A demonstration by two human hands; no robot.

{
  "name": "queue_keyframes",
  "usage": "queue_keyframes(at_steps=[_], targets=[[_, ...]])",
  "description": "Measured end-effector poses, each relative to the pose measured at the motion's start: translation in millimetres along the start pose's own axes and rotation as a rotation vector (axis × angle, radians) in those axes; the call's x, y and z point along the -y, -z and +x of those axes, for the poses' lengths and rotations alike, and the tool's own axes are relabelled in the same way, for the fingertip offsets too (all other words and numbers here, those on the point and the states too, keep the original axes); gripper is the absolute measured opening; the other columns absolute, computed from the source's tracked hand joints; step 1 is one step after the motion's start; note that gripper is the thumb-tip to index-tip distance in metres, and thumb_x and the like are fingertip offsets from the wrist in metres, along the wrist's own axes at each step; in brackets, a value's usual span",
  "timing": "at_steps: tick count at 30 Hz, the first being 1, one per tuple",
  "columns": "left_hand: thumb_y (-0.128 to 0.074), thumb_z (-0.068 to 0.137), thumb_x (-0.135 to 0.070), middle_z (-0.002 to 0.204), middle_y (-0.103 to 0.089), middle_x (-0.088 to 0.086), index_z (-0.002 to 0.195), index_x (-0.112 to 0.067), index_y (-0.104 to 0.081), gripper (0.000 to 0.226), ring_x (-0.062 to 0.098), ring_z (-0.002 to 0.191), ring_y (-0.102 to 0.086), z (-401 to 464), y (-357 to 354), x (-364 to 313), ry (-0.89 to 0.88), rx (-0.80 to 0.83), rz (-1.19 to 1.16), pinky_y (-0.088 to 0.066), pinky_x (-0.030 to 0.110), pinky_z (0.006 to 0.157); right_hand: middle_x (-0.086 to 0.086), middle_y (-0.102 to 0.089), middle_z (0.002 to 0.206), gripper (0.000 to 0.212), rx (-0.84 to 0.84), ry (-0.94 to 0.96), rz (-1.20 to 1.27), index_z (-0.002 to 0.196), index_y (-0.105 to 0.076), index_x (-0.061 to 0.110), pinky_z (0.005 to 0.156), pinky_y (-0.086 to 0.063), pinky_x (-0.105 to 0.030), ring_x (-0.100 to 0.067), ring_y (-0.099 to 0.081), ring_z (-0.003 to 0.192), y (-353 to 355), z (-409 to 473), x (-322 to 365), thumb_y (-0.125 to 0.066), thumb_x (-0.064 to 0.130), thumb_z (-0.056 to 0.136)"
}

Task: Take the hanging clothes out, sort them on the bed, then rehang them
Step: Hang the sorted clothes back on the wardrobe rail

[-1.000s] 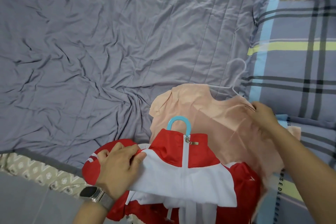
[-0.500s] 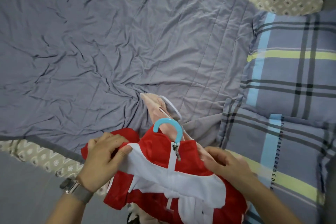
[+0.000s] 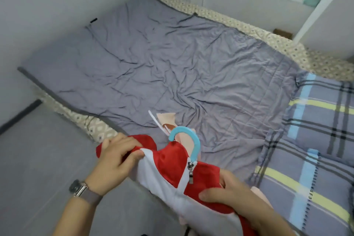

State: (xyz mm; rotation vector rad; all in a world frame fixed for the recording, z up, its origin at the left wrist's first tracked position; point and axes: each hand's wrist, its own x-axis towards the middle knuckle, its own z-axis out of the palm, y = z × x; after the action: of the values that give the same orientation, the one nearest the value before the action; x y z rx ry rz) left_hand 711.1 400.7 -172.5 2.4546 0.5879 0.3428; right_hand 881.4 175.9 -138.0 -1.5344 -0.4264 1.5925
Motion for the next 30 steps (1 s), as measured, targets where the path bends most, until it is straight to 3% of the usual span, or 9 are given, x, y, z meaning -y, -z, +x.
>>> queue_keyframes(at_steps=[3,10,14,18,20,22,24,28,30], targets=[[-0.040,0.085,-0.052,0.081,-0.057,-0.022,0.082,-0.040,-0.051,0.016,-0.003,0.081,-0.046,-77,67,31,0.077,-0.083,-0.011,-0.028,0.031,0.078,-0.020,-0.068,0.111,0.058,0.153,-0.034,0.043,0.114,-0.066,0.012,0.087,-0.051,-0.032,-0.022,-0.066,0.097,-85,1,12,-0.077,0.018,0.057],[-0.039,0.085,-0.045,0.085,-0.056,-0.025,0.084,-0.040,-0.050,0.012,-0.002,0.085,-0.045,-272,214,75,0.360,-0.370,0.110,-0.021,0.016,0.086,-0.001,-0.075,0.090,0.041,0.559,0.028,-0.018,0.085,-0.078,0.033,0.073,-0.054,-0.017,-0.008,-0.070,0.083,-300,1,51,-0.061,0.004,0.061],[-0.040,0.084,-0.042,0.086,-0.055,-0.021,0.082,-0.033,-0.051,0.014,-0.002,0.086,-0.043,-365,259,75,0.517,-0.593,0.200,-0.020,0.016,0.089,-0.012,-0.071,0.108,0.053,0.716,-0.072,-0.054,0.095,-0.076,0.030,0.088,-0.052,-0.031,-0.020,-0.069,0.097,-387,0,44,-0.078,0.014,0.045],[-0.043,0.086,-0.040,0.080,-0.055,-0.020,0.079,-0.024,-0.061,0.025,0.001,0.086,-0.045,-421,279,64,0.653,-0.858,0.299,-0.027,0.027,0.094,-0.021,-0.073,0.081,0.078,0.728,-0.123,-0.184,0.084,-0.075,0.001,0.054,-0.055,-0.024,-0.022,-0.073,0.068,-446,9,35,-0.094,0.015,0.010],[-0.048,0.087,-0.035,0.089,-0.054,-0.019,0.086,-0.019,-0.063,0.021,0.000,0.092,-0.047,-434,281,52,0.733,-1.050,0.277,-0.031,0.022,0.098,-0.022,-0.072,0.075,0.064,0.766,-0.124,-0.202,0.087,-0.072,-0.003,0.047,-0.053,-0.023,-0.022,-0.071,0.061,-471,8,38,-0.089,0.004,0.026],[-0.055,0.088,-0.026,0.097,-0.055,-0.013,0.092,-0.022,-0.061,0.008,0.000,0.095,-0.051,-438,278,32,0.880,-1.328,0.248,-0.036,0.010,0.091,-0.021,-0.072,0.094,0.052,0.888,-0.111,-0.188,0.100,-0.071,0.008,0.063,-0.057,-0.031,-0.029,-0.072,0.080,-496,4,45,-0.077,0.008,0.049],[-0.056,0.088,-0.030,0.095,-0.059,-0.008,0.088,-0.026,-0.058,0.005,0.000,0.087,-0.056,-439,264,10,1.036,-1.525,0.131,-0.044,0.012,0.081,-0.018,-0.072,0.098,0.041,0.949,-0.002,-0.286,0.098,-0.072,0.016,0.070,-0.058,-0.034,-0.030,-0.071,0.086,-520,3,49,-0.071,0.010,0.057],[-0.055,0.089,-0.034,0.075,-0.068,-0.004,0.078,-0.026,-0.065,0.017,0.008,0.069,-0.062,-439,222,-11,1.235,-1.561,-0.444,-0.053,0.041,0.079,-0.015,-0.073,0.092,0.033,0.967,0.131,-0.438,0.094,-0.071,0.018,0.074,-0.057,-0.038,-0.029,-0.070,0.085,-568,15,42,-0.069,0.013,0.061],[-0.051,0.092,-0.025,0.074,-0.069,-0.001,0.077,-0.024,-0.067,0.022,0.009,0.067,-0.064,-435,213,-15,1.253,-1.584,-0.598,-0.055,0.038,0.074,-0.014,-0.073,0.093,0.030,0.991,0.149,-0.464,0.098,-0.068,0.017,0.079,-0.055,-0.043,-0.029,-0.069,0.086,-586,21,35,-0.070,0.012,0.068]])
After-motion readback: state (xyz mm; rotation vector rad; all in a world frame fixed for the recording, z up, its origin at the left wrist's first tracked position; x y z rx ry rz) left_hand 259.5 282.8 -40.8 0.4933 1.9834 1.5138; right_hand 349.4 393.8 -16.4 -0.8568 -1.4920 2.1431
